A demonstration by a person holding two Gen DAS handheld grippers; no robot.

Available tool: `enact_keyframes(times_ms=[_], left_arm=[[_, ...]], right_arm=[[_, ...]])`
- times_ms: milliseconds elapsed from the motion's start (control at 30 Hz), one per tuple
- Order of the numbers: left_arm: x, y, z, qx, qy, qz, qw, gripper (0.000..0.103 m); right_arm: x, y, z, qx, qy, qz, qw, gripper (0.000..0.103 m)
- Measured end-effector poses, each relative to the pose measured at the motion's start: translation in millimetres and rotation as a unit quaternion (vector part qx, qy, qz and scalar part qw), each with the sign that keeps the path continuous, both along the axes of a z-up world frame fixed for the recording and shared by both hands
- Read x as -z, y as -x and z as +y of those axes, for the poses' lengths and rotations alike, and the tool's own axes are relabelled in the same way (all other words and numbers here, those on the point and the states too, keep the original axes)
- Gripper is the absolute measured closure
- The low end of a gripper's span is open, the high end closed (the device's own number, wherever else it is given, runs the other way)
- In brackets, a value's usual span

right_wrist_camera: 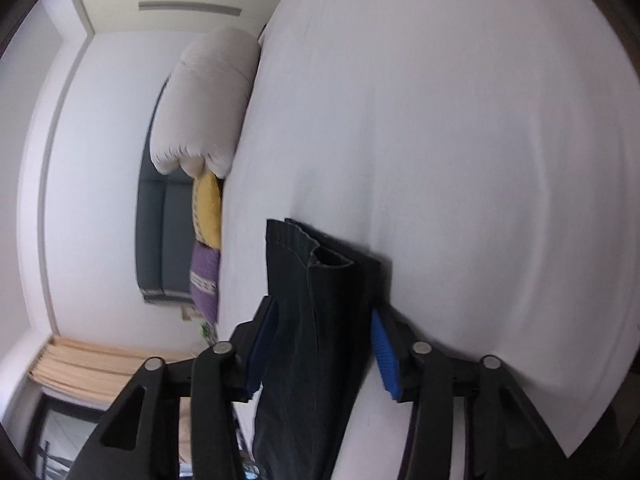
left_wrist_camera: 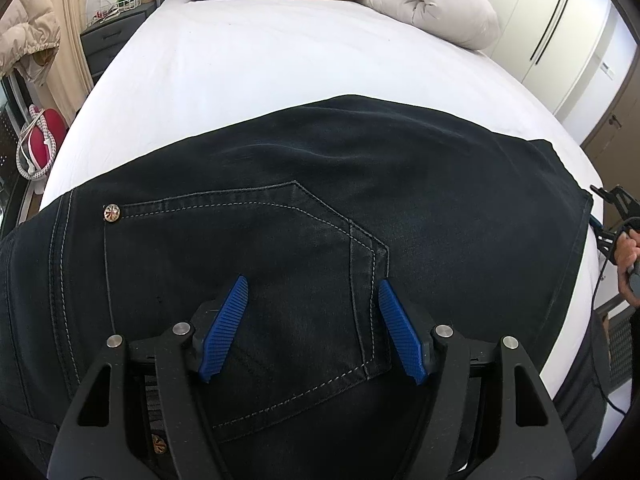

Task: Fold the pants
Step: 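Grasp the leg hem with the right tool and lift it toward the left tool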

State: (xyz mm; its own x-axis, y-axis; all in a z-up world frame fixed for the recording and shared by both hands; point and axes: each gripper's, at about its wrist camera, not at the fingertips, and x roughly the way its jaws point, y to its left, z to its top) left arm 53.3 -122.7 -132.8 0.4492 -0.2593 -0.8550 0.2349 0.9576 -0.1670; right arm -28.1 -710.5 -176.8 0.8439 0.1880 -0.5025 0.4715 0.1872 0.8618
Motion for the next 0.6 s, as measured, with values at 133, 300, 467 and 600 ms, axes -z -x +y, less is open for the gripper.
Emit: enact_keyframes(times_ms=[133, 300, 467, 600], left_arm=[[0.3, 0.2, 0.2, 0.0, 0.001, -0.001, 1.0, 0.036], [-0.7, 1.7, 2.9, 0.0, 0.004, -0.001, 1.0, 0.036], [-0.9, 2.0, 5.3, -0.001, 0.009, -0.001, 1.0, 0.036], [-1.1, 2.2, 8.9, -0.002, 0.014, -0.001, 0.9999, 0.036]], right_arm=[[9.6, -10.4, -4.3, -0.002, -0.018, 0.002, 1.0, 0.086], [19.0, -12.2, -6.3, -0.002, -0.034, -0.01, 0.999, 0.093], [4.1, -15.0, 1.3, -0.007, 0.014, 0.001, 1.0, 0.093], [-27.3, -25.4, 18.9, -0.033, 0.089, 0.015, 0.995, 0.094]])
